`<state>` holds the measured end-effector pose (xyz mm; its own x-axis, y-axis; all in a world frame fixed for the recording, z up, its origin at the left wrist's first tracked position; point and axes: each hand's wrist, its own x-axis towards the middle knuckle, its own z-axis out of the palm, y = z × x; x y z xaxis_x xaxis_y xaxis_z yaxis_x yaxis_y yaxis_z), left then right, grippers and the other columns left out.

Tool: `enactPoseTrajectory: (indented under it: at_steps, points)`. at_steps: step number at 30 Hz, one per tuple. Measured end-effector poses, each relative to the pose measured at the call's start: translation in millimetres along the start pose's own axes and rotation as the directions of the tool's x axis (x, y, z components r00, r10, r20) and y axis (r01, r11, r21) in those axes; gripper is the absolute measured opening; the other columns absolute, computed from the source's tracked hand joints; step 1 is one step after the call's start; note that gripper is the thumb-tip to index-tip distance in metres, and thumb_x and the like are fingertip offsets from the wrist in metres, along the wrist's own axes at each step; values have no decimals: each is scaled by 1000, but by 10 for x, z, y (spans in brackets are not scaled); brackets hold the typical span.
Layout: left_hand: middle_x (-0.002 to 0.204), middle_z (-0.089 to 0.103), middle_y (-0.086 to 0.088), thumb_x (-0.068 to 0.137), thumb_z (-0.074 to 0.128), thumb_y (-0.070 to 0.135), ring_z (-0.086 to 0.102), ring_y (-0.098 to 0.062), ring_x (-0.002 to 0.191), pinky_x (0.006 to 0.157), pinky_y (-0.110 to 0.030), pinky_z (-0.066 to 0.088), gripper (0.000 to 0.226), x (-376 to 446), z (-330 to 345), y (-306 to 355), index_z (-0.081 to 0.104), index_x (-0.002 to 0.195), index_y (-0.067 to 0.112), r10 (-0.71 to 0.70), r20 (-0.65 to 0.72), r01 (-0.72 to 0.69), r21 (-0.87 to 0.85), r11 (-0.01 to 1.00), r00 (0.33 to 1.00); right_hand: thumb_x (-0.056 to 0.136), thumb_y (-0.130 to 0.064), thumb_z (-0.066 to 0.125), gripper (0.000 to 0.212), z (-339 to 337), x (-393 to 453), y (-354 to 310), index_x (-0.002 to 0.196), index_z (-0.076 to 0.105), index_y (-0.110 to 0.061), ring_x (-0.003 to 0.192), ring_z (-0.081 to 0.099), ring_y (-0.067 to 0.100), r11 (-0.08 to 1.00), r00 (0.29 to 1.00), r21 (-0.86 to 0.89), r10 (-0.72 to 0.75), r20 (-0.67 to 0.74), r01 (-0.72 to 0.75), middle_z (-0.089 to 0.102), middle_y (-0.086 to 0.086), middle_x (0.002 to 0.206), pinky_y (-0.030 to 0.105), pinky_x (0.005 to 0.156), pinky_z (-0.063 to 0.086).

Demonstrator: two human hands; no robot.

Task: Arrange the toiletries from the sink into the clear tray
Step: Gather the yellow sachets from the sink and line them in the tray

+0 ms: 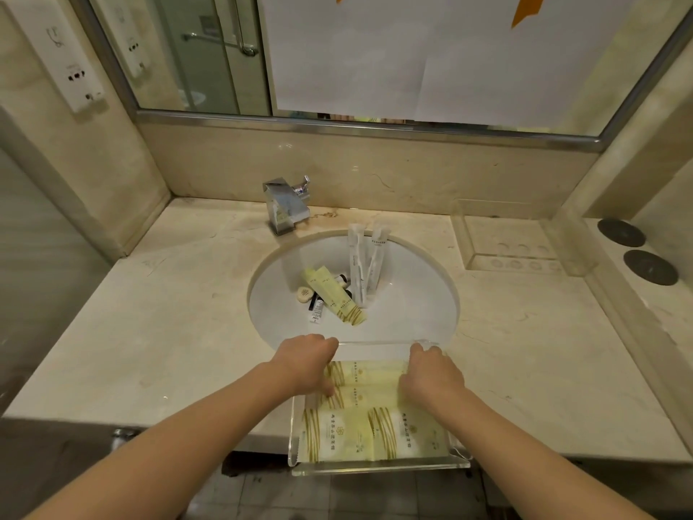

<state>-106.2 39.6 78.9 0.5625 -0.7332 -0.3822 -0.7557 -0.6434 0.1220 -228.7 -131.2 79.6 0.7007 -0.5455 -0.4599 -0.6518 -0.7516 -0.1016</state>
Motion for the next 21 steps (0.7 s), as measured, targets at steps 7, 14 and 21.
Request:
enactPoseTrajectory:
  at_steps: [7,14,21]
  points:
    - [113,55,-3,79,70,37,55,-23,102,76,-35,47,43,-55,-22,-77,58,116,19,92,24,-93,60,994,996,87,-18,44,23,29,-42,-76,108,53,-18,94,56,26,996,1000,89,-18,0,18,54,7,112,33,70,46]
    - [111,56,-3,86,58,30,55,-22,98,70,-32,44,30,-82,-25,-121,59,113,18,132,-46,-129,57,990,990,90,-22,44,28,20,-46,-96,116,56,-19,106,51,27,995,984,-34,-93,-152,89,46,8,122,33,72,39]
    - [89,52,9,88,56,32,51,-13,82,68,-26,41,14,152,-180,-312,59,95,21,-103,-241,31,-288,957,965,91,-26,46,18,-135,169,-244,99,59,-18,77,52,20,974,931,117,-144,-336,193,59,-1,97,29,62,40]
